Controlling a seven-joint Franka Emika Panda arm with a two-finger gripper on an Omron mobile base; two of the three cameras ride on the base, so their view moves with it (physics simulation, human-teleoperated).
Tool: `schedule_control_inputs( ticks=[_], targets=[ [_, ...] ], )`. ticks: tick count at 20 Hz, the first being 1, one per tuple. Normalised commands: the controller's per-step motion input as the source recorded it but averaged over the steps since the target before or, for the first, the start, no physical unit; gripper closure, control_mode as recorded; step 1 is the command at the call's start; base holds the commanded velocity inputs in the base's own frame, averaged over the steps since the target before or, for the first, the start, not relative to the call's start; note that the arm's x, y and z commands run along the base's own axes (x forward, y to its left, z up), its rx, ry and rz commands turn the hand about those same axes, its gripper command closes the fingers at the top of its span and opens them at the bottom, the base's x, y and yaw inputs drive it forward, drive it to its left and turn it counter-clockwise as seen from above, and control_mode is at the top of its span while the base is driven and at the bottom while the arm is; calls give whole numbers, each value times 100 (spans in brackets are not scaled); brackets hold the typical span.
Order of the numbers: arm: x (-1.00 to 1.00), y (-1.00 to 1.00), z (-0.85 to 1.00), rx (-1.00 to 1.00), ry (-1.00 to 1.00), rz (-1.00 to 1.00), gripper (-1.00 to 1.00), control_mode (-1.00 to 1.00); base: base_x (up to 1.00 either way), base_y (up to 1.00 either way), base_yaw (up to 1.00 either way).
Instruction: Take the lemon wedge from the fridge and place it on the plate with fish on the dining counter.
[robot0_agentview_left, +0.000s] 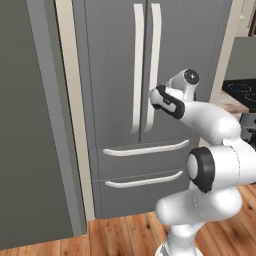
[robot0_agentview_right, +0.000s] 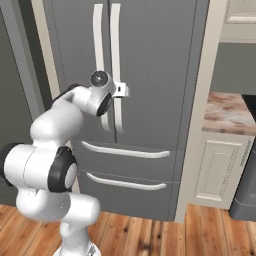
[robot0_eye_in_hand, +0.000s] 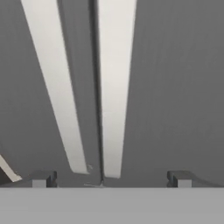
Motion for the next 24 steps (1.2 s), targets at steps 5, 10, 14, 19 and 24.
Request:
schedule_control_inputs(
  ticks=[5, 10, 14, 19, 24],
  targets=[
    [41, 0, 0, 0, 0, 0, -100, -100, 0, 0, 0],
    [43, 0, -4, 0, 0, 0, -100, -100, 0, 0, 0],
    [39, 0, -14, 0, 0, 0, -100, -100, 0, 0, 0],
    [39, 0, -16, 0, -1, 0, -100, -100, 0, 0, 0],
    [42, 0, -20, 0, -4, 0, -100, -100, 0, 0, 0]
  ],
)
